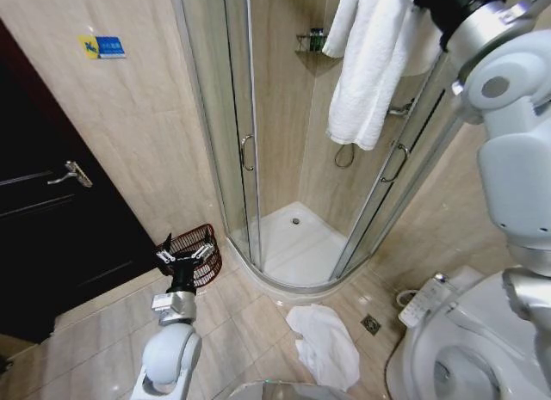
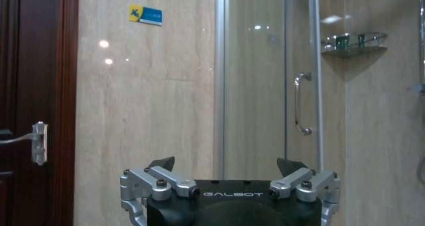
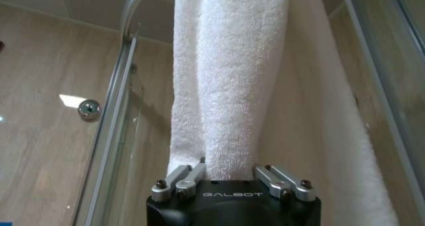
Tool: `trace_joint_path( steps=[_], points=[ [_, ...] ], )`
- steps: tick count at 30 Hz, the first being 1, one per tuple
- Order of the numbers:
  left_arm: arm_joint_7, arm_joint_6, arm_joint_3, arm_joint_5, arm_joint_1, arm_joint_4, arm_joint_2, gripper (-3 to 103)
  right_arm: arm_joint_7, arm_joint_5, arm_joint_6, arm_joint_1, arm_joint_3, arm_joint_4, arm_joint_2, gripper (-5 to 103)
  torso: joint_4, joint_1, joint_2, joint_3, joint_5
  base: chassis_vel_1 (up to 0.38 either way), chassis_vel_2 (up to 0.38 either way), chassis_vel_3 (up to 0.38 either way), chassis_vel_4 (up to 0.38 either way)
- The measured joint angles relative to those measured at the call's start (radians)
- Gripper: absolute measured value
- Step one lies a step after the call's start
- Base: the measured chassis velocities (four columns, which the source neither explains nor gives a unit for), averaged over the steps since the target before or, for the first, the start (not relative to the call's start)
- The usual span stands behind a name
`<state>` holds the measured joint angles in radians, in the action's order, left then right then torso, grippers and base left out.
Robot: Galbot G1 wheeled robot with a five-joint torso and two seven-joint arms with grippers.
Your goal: Discard the used towel into the hamper.
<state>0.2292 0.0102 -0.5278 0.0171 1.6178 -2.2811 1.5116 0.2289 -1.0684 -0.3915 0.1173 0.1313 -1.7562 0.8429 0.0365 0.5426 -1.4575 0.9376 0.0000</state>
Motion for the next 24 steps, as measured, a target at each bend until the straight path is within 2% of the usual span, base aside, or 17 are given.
trace_joint_path(
  steps=[4,6,15,24],
  points=[
    [-0.001,0.0,0.014,-0.016,0.006,0.0,0.006,100,-0.001,0.001,0.0,-0.022,0.018,-0.004,-0.007,10,-0.0002,0.0,0.0,0.0,0.0001,0.0,0.0,0.0,0.0],
    [-0.001,-0.002,0.019,-0.027,0.013,0.0,0.011,100,-0.004,0.002,0.001,-0.035,0.024,-0.008,-0.012,7,-0.0002,0.0,0.0,0.0,0.0,0.0,0.0,0.0,0.0],
    [-0.002,-0.012,0.022,-0.045,0.031,0.005,0.016,100,-0.012,0.013,0.003,-0.131,0.053,-0.062,-0.013,7,0.0,0.0,0.0,0.0,-0.0001,0.0,0.0,0.0,0.0],
    [0.001,-0.019,0.029,-0.056,0.041,-0.009,0.015,100,-0.049,0.045,0.011,-0.384,0.183,-0.19,-0.032,7,-0.0001,0.0,0.0,0.0,-0.0001,0.0,0.0,0.0,0.0]
  ],
)
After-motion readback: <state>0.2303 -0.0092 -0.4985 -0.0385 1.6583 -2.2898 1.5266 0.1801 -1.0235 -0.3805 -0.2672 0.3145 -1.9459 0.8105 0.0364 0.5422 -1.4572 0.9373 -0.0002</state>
